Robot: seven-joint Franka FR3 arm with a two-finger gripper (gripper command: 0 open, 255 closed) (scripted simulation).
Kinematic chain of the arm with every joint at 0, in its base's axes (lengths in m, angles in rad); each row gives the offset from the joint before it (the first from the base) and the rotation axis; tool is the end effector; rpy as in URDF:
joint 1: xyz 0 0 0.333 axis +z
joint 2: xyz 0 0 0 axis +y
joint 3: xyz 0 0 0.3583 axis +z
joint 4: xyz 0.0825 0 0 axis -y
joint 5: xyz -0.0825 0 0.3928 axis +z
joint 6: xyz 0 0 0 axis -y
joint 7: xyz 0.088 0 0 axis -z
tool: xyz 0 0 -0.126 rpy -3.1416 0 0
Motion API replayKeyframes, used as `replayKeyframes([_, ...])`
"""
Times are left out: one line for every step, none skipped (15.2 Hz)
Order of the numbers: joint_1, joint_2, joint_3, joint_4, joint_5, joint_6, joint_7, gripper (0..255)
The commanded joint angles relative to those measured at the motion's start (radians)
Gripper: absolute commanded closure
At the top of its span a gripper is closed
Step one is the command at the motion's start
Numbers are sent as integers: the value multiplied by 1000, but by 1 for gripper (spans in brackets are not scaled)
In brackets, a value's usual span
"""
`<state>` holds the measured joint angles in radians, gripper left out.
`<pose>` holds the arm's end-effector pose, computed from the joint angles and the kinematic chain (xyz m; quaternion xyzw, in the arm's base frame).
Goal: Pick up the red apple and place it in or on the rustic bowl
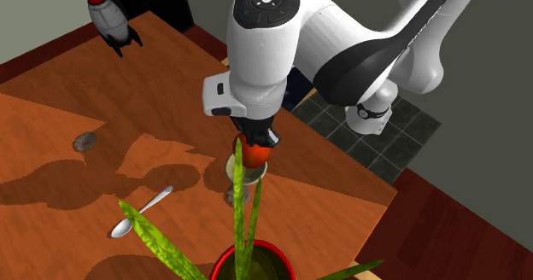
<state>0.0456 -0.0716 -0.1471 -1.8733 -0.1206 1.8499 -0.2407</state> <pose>0.5480 -0.0698 0.5652 0.9947 0.0847 0.0144 0.0563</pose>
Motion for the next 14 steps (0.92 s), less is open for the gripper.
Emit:
replayKeyframes([-1,1,-1,-24,-1,26,2,255])
replayKeyframes([-1,2,-1,-37,-1,39,3,255])
replayKeyframes([-1,3,-1,-49,-2,53,4,255])
replayKeyframes([-1,4,-1,-61,-2,66,6,255])
replayKeyframes([-1,6,-2,-73,-2,79,7,255])
replayKeyframes([-2,8,-2,-84,-3,92,8,255])
replayKeyframes([-2,9,-2,-94,-3,104,9,255])
replayKeyframes([-2,9,-2,-94,-3,104,9,255])
replayKeyframes([-2,9,-2,-94,-3,104,9,255])
replayKeyframes([-2,9,-2,-94,-3,104,9,255])
replayKeyframes([-2,9,-2,-94,-3,104,9,255])
replayKeyframes([-2,9,-2,-94,-3,104,9,255])
replayKeyframes([-2,9,-2,-94,-3,104,9,255])
replayKeyframes([-2,9,-2,-94,-3,104,9,255])
